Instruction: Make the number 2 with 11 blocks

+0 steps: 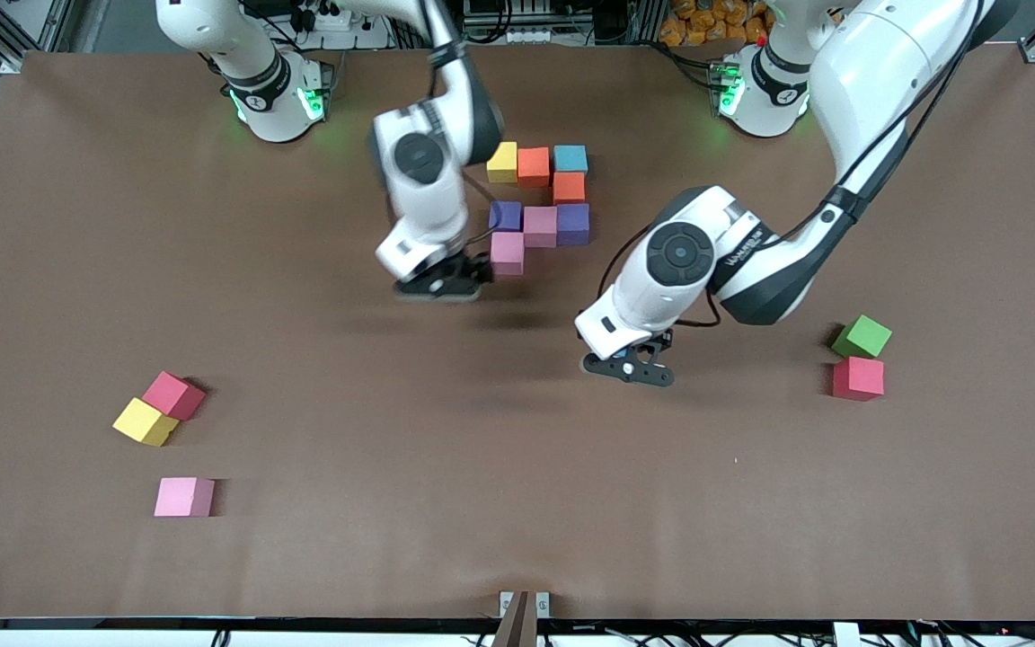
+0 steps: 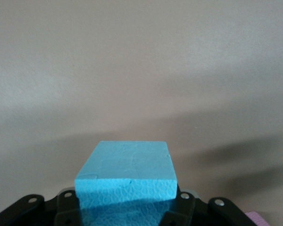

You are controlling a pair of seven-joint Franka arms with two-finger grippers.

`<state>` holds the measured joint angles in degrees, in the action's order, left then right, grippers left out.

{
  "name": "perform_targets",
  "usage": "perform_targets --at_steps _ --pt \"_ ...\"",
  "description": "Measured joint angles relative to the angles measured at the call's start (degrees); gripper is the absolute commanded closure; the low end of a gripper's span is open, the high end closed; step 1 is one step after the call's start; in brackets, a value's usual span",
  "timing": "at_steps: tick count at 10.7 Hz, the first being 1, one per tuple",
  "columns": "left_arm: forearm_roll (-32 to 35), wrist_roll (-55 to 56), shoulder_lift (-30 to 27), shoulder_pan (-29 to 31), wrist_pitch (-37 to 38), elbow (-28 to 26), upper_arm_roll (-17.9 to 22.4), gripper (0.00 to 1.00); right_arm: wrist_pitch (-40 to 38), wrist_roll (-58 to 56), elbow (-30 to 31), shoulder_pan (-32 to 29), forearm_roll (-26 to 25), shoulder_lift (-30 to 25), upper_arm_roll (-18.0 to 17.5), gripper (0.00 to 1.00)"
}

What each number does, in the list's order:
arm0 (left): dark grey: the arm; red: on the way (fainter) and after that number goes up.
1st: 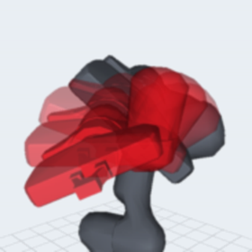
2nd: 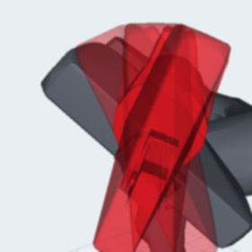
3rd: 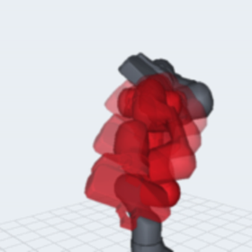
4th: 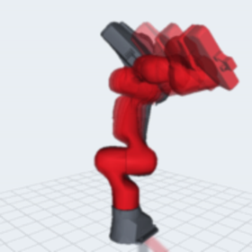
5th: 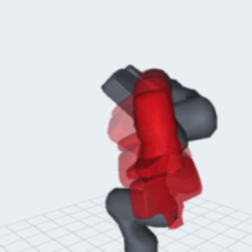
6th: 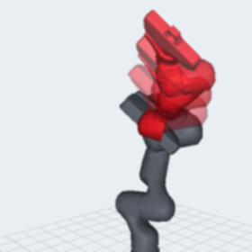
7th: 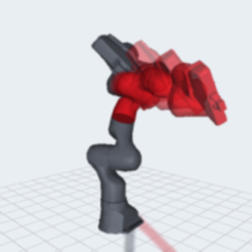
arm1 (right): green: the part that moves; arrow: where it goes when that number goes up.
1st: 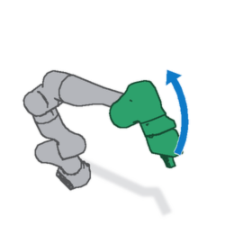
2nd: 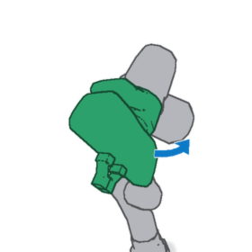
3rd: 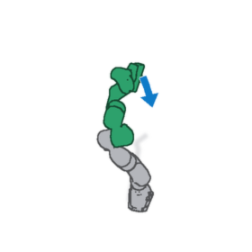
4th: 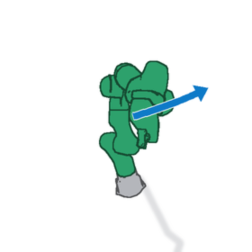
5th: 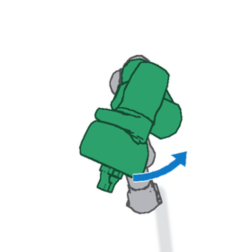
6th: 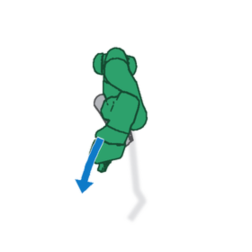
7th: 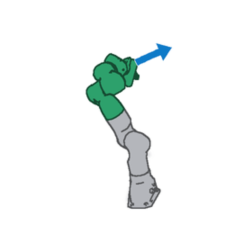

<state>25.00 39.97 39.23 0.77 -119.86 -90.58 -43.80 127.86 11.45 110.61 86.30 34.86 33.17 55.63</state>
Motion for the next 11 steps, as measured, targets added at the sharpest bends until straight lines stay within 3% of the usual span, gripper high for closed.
perform_targets --at_steps 4,6,8,11 --pt "0.0 17.4 1.9 -11.1 -0.1 0.5 3.0 0.95 -5.5 -24.1 -4.4 -16.4 0.0 -1.0 -1.0 0.0" --pt "-0.1 24.6 3.7 -19.0 -0.2 3.6 8.3 0.96 -5.3 -38.7 -6.8 -26.7 0.0 -0.9 -5.4 0.0" --pt "-0.1 29.3 5.9 -23.8 -0.5 6.5 11.2 0.96 -5.3 -52.5 -10.4 -40.8 -0.1 -0.3 -13.1 0.0" --pt "-0.1 30.8 8.4 -24.9 -1.6 7.9 11.6 0.96 -3.1 -69.5 -16.1 -51.1 -0.1 4.6 -15.9 0.0"
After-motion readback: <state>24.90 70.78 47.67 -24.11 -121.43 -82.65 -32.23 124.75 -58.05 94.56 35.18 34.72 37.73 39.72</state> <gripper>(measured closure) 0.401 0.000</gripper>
